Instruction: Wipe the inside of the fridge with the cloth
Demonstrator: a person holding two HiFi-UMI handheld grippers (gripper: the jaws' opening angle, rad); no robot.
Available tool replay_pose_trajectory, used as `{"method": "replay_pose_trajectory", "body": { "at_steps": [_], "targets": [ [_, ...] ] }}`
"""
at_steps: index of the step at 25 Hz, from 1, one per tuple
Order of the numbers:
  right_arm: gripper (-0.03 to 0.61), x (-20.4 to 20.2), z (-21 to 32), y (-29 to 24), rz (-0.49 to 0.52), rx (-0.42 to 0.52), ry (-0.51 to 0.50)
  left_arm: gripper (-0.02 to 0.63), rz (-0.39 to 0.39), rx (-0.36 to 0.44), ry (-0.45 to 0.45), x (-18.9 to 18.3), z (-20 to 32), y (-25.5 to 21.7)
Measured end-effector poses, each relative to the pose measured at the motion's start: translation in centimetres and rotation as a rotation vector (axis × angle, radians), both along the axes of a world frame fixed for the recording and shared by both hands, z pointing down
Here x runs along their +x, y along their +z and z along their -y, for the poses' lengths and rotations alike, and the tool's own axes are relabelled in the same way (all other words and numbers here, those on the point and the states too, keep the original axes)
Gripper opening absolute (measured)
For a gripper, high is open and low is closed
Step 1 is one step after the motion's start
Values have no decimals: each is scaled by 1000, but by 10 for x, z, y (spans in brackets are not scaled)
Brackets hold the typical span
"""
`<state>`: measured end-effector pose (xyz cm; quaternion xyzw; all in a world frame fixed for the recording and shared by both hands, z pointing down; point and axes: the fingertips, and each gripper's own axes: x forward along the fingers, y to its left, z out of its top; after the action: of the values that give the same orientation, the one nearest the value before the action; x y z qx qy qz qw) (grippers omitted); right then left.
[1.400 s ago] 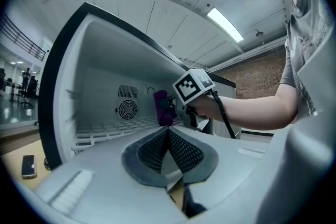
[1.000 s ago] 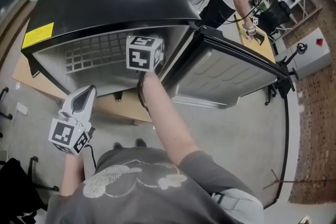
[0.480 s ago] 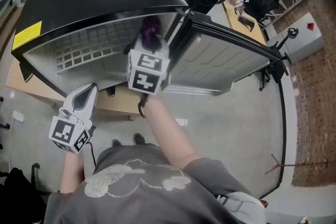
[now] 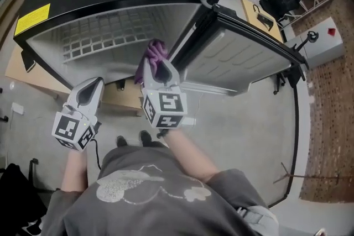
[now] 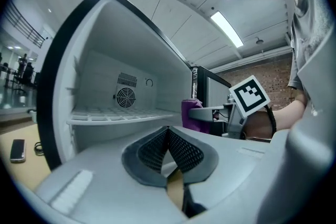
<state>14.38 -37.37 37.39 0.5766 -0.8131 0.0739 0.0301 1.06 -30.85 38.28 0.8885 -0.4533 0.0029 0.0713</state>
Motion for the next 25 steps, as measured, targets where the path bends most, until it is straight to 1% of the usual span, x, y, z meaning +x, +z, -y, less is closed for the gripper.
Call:
{"method": "replay_pose_trajectory", "body": {
  "at_steps": [2,4,6,9,12,15,18,22,25],
  "targets": [
    [87,-30,-14,26,47,-70,-124,18,24,0,-29,-12,-5,10],
    [87,-69,-23,57,57,-156,-262,18,53,-19,-62,-26,-12,22],
    [87,-109,-24,77,77,-212,-396,18,64,-28,-105,-43,-18,26],
    [87,-169,-18,87,124,-244,-579,18,71,-26,-174,-69,-25,24],
    [87,-218,-10,89,123,-225,-694,18,77,-28,-229,-92,-33,21],
    [87,-251,2,87,127,-186,-736,18,71,-39,-262,-106,-41,22],
    [87,-266,19,91,108,-166,-712,18,65,-59,-269,-113,-46,33],
    [87,-276,45,116,57,-240,-666,18,59,-86,-297,-128,-47,44],
    [87,-281,57,137,-25,-286,-662,18,62,-99,-314,-136,-43,53]
  ]
}}
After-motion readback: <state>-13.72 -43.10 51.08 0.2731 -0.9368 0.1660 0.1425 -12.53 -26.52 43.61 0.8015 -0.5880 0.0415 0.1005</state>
